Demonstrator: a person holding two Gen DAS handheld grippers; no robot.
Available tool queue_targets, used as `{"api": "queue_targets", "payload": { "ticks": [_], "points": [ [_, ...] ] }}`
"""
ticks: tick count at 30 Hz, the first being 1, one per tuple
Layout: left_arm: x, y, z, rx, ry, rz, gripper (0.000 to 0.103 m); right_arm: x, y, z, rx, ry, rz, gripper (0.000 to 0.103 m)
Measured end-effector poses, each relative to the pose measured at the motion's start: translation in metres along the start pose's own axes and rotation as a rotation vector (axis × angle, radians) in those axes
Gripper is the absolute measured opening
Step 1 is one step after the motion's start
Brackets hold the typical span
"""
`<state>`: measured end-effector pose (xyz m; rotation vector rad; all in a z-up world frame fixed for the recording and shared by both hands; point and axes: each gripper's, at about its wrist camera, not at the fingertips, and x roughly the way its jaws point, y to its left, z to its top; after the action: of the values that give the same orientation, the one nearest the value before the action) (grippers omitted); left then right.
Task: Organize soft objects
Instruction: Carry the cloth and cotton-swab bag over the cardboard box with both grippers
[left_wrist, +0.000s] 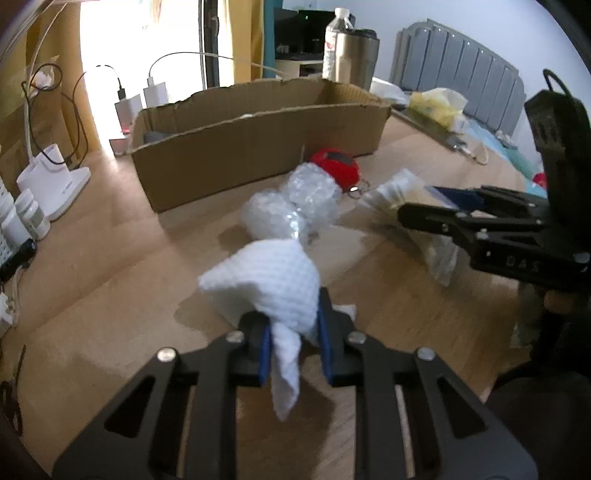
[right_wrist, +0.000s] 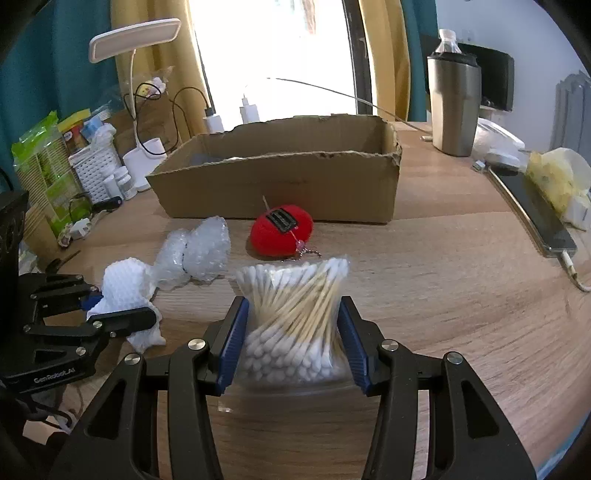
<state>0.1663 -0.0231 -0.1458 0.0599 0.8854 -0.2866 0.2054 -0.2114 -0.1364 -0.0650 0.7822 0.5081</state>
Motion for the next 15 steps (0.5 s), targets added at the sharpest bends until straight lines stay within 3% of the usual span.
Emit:
{"api": "queue_targets", "payload": {
  "ticks": [8,15],
  "points": [
    [-0.018,0.0,0.001,-0.019,-0.048,-0.026,0.021,-0.008,0.012,0.007,-0.03,-0.016,-0.007,0.052],
    [-0.029,0.005,0.003,-0.045,-0.081,-0.03,0.021,-0.014,0.017,0.013,-0.056,-0.025,-0.029,0.042]
  ]
}}
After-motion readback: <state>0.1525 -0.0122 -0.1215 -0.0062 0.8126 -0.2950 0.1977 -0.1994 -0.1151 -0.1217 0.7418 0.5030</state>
